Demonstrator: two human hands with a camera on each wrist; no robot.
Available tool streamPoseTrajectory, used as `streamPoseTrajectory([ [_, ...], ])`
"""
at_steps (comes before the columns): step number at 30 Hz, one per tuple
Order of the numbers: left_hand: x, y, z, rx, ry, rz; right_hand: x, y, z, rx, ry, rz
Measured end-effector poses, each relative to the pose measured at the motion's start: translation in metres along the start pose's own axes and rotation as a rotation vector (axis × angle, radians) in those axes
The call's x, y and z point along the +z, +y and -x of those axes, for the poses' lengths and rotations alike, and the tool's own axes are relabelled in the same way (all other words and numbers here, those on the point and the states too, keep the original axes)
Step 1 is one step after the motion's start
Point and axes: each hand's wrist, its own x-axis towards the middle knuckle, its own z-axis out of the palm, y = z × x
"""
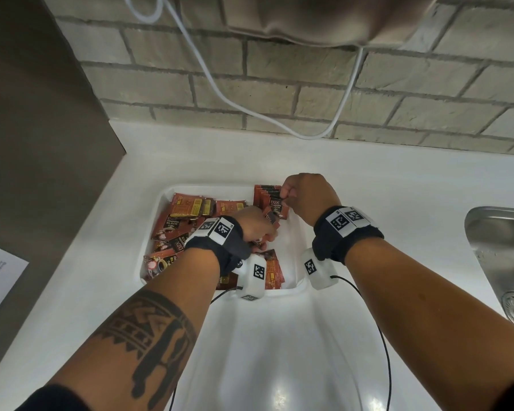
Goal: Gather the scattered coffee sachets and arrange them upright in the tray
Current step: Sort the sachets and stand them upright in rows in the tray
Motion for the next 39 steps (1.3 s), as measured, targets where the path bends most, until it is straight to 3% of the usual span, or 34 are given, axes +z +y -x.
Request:
streamPoseTrajectory([
  [10,0.001,-0.001,0.0,-0.003,-0.046,0.128,0.002,0.003,0.002,-0.01,-0.005,0.002],
  [23,0.001,-0.006,0.0,0.023,0.0,0.224,-0.003,0.004,0.006,-0.051,0.044,0.014],
  [29,0.001,-0.006,0.003,0.022,-0.024,0.317,-0.005,0.002,0.008,-0.047,0.035,0.023],
  [33,-0.002,-0.009,0.009,0.031,-0.064,0.485,-0.008,0.0,0.015,-0.073,0.103,-0.056],
  [36,-0.007,-0.016,0.012,0.143,-0.135,0.684,-0.011,-0.005,0.027,-0.083,0.031,-0.192],
  [39,-0.01,-0.02,0.019,0.28,-0.152,0.682,-0.014,-0.007,0.035,-0.068,-0.076,-0.293],
])
